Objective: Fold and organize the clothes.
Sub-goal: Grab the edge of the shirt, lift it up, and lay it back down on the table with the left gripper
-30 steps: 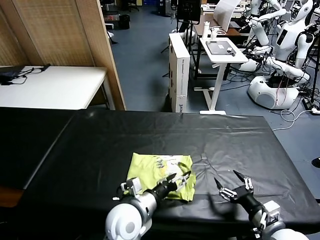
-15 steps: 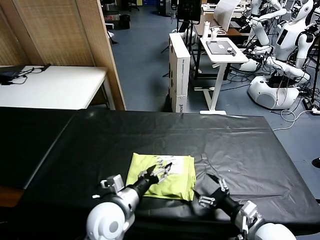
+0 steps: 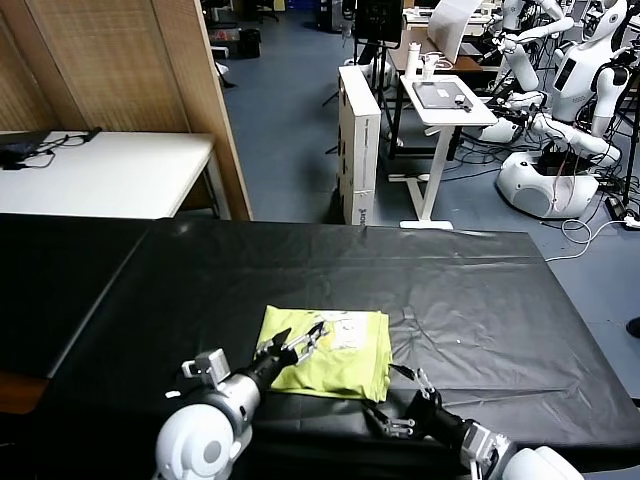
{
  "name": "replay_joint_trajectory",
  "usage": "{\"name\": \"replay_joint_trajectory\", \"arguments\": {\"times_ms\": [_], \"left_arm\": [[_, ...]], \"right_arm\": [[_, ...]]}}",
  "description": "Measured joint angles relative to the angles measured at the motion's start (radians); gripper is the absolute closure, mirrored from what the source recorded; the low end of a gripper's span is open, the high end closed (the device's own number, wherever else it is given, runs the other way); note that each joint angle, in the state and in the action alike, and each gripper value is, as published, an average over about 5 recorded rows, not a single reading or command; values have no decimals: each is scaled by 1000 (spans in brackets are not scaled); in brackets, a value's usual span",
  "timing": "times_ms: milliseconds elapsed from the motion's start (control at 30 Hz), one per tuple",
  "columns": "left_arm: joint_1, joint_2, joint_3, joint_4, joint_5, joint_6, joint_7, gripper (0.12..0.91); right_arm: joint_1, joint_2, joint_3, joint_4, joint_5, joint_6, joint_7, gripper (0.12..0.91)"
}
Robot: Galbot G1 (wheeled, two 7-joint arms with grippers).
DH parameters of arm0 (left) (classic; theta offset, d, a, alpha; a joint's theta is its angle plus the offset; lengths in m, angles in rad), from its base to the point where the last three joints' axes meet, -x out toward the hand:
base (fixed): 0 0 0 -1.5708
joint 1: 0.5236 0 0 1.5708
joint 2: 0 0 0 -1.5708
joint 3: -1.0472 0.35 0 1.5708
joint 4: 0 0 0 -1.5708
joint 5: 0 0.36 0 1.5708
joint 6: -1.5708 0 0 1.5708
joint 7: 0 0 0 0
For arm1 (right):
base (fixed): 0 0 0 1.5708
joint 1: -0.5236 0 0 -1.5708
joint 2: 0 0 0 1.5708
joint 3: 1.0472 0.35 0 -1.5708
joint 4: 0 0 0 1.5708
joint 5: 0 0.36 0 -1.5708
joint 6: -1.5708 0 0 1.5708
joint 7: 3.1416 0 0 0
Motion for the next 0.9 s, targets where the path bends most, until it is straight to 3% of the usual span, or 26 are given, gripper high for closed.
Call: {"name": "replay_joint_trajectory", "arguments": {"times_ms": [133, 233, 300, 400, 500, 767, 900], "left_arm": [[1, 1, -3, 0, 4, -1, 4, 123], [1, 5, -10, 0, 4, -4, 5, 123], [1, 10, -17, 2, 12, -11, 12, 123], [1, 20, -23, 11, 55, -42, 38, 123], [4, 24, -24, 29, 128, -94, 64, 123], [29, -3, -51, 87, 285, -247, 110, 123], [57, -19, -80, 109, 317, -311, 139, 123]], "right_arm": [[-9, -2, -1, -3, -6, 1, 0, 711], [-21, -4, 5, -2, -4, -1, 1, 852], [-28, -4, 7, 1, 1, -2, 8, 883], [-36, 1, 8, 11, 30, 0, 21, 865], [-47, 4, 17, 27, 80, 0, 31, 744], [-79, -4, 72, 82, 241, -39, 85, 246], [-73, 7, 101, 110, 352, -86, 134, 130]]}}
